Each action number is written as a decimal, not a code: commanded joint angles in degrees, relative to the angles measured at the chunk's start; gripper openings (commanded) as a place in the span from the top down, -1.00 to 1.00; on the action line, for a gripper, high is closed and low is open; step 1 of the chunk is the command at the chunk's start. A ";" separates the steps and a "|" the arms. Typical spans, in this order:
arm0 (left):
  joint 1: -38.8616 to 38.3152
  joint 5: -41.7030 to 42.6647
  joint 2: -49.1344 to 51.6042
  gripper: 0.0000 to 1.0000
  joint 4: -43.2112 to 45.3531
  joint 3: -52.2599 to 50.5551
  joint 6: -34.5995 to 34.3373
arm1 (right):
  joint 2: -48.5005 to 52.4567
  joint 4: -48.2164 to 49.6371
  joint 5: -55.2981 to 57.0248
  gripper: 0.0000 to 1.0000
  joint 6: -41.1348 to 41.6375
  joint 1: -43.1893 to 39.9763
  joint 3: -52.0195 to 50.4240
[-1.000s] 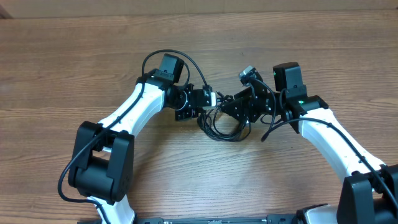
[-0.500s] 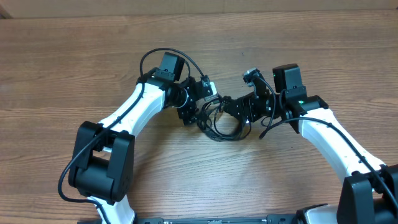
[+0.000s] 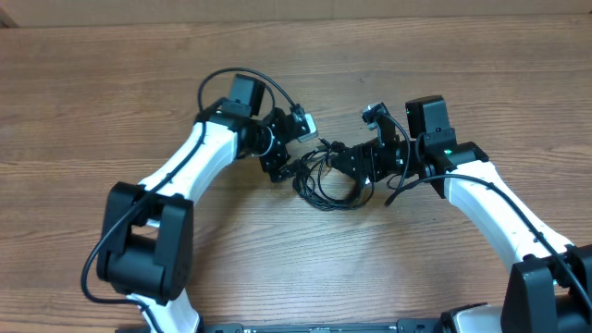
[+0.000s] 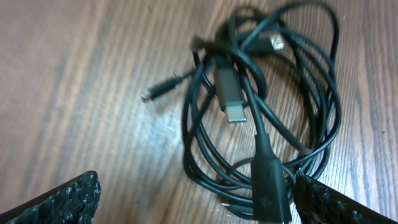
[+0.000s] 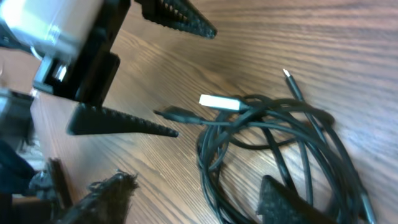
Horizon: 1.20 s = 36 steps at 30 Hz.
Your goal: Untangle cables
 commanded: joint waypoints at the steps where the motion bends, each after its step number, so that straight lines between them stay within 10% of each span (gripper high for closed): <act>1: 2.05 4.02 -6.01 -0.99 1.33 0.48 0.63 | -0.68 0.94 -6.64 -0.76 -0.04 -0.04 0.72; 2: 2.51 3.54 -6.91 -0.99 1.51 0.48 0.63 | -0.68 1.18 -8.48 -1.00 -0.04 -0.04 0.72; 8: 5.95 0.11 -9.77 -0.99 1.90 0.48 -2.36 | -0.68 4.00 -9.57 -1.00 4.44 -0.02 0.72; 20: 13.92 -5.31 -9.75 -0.99 4.92 0.46 -19.19 | -0.63 4.79 26.88 -1.00 27.10 12.44 0.72; 36: 14.69 -5.31 -9.73 -0.99 2.84 0.46 -19.28 | 4.94 7.85 40.68 -0.08 32.57 15.30 0.72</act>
